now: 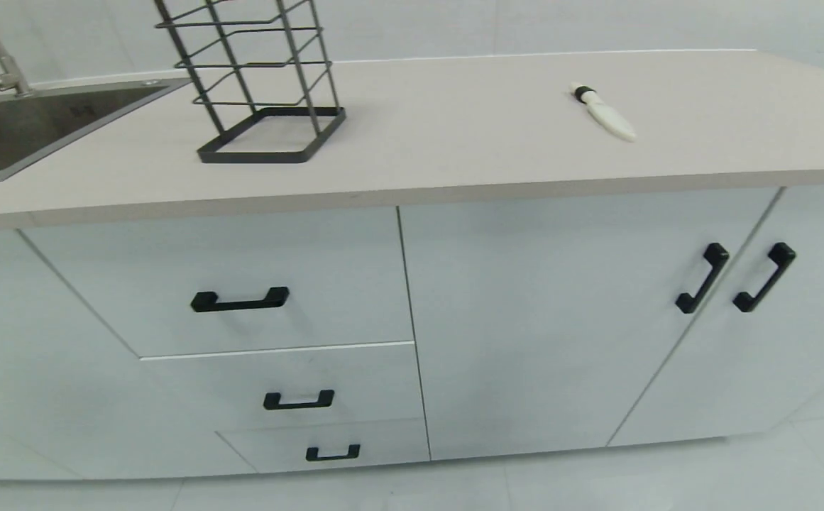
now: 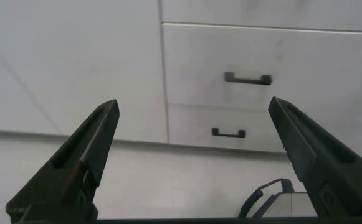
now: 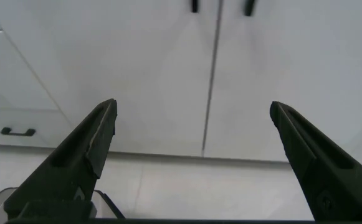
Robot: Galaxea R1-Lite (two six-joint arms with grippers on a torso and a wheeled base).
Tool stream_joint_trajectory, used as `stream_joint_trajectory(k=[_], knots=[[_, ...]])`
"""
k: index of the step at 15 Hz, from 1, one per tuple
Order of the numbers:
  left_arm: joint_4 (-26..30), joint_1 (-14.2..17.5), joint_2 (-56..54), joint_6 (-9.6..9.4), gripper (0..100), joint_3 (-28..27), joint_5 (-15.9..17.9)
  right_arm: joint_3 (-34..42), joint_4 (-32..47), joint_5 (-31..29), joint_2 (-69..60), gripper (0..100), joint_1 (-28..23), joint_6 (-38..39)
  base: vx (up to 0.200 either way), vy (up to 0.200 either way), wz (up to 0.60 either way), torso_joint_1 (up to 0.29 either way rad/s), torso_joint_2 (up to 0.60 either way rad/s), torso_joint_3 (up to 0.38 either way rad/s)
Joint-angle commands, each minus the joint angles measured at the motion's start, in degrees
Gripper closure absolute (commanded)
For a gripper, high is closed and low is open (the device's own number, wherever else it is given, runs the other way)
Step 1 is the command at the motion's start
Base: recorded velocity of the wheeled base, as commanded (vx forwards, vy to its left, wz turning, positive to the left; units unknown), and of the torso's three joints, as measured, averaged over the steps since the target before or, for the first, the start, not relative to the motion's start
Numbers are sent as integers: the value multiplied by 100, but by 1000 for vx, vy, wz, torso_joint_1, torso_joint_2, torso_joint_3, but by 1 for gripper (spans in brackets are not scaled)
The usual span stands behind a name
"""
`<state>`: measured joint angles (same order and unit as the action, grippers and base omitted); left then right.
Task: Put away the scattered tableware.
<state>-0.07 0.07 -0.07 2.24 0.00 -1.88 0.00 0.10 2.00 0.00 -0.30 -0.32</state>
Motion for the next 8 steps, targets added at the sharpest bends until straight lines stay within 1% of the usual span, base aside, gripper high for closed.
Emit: stream_joint_trajectory(k=[1,3,6,8], knots=[[-1,-7,7,4,0,0,-6,0,-1,2,0,0,-5,-3,0,0,0,0,0,0],[-1,1,7,4,0,0,-6,0,-1,2,0,0,-5,-3,0,0,0,0,0,0],[-1,1,7,-5,0,0,-6,0,-1,2,9,0,-5,-3,200,0,0,2,2,1],[-1,-7,7,-5,0,0,-6,0,-1,2,9,0,-5,-3,0,0,0,0,0,0]])
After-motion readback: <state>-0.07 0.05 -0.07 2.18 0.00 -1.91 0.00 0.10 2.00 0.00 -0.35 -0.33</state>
